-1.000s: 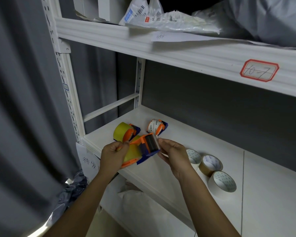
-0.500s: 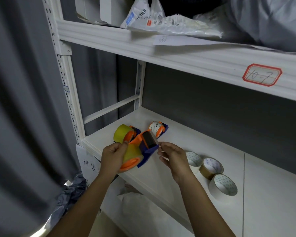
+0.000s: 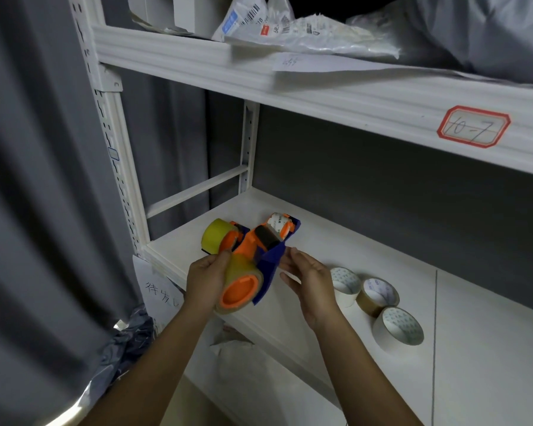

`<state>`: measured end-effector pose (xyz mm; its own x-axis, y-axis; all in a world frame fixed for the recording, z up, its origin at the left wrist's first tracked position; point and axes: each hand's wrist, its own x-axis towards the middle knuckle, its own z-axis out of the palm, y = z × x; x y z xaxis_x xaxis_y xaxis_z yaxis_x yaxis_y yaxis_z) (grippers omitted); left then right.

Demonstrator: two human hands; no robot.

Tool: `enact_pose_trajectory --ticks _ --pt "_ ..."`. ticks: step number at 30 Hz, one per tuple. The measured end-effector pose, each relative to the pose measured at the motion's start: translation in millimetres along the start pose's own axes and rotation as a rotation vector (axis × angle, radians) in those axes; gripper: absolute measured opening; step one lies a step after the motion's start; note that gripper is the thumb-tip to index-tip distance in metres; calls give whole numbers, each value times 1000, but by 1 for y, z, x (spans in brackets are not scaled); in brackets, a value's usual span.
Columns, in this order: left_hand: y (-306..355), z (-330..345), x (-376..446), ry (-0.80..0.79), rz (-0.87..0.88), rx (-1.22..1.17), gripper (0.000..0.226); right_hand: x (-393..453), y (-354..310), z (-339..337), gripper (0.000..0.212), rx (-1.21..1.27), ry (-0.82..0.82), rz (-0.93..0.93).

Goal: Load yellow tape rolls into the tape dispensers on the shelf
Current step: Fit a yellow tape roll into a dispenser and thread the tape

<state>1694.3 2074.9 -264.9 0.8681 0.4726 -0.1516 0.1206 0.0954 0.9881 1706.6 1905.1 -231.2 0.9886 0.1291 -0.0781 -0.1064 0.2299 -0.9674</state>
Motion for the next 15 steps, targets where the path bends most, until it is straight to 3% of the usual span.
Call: enact_pose_trajectory --ticks 5,10,15 --pt "3 4 3 17 -69 -6 34 -6 15 3 37 -246 -83 -82" --pt "9 21 -3 -28 -102 -19 42 -12 33 -3 50 -170 -294 52" --pt "11 52 -8 -280 -236 -21 47 -3 54 -9 85 -137 -180 45"
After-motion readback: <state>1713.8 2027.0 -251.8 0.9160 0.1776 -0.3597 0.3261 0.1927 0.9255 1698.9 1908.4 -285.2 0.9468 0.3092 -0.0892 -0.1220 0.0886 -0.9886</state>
